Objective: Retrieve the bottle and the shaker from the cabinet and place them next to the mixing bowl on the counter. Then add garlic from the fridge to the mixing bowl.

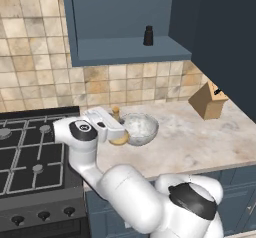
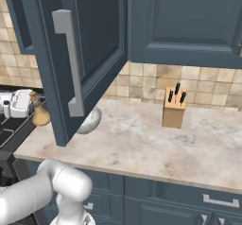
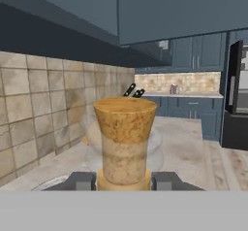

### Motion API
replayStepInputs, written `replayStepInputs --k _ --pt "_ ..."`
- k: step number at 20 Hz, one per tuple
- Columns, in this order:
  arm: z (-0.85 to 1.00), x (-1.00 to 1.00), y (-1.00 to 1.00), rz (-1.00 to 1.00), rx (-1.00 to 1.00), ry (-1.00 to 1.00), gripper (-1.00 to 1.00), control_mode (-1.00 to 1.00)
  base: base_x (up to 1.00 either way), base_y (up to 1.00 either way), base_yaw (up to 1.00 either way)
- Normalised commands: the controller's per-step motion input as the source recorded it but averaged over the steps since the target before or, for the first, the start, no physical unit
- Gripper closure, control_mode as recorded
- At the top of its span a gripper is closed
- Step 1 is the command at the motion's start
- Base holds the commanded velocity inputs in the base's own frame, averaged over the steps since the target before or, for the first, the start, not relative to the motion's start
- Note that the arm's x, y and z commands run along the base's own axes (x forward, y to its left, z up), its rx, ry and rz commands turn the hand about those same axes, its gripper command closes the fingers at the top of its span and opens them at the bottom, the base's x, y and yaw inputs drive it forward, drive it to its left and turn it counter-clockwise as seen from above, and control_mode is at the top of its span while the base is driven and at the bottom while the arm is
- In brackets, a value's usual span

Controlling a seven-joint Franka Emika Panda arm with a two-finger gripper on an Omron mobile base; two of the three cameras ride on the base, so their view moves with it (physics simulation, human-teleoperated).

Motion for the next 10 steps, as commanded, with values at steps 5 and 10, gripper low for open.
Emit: replayStepInputs --k 5,10 --pt "-0.13 0.3 0.02 0.0 0.04 0.01 1.0 -1.0 0.0 0.0 0.0" --pt "-0.28 0.11 0.0 0.0 0.03 0.0 1.0 -1.0 0.0 0.0 0.0"
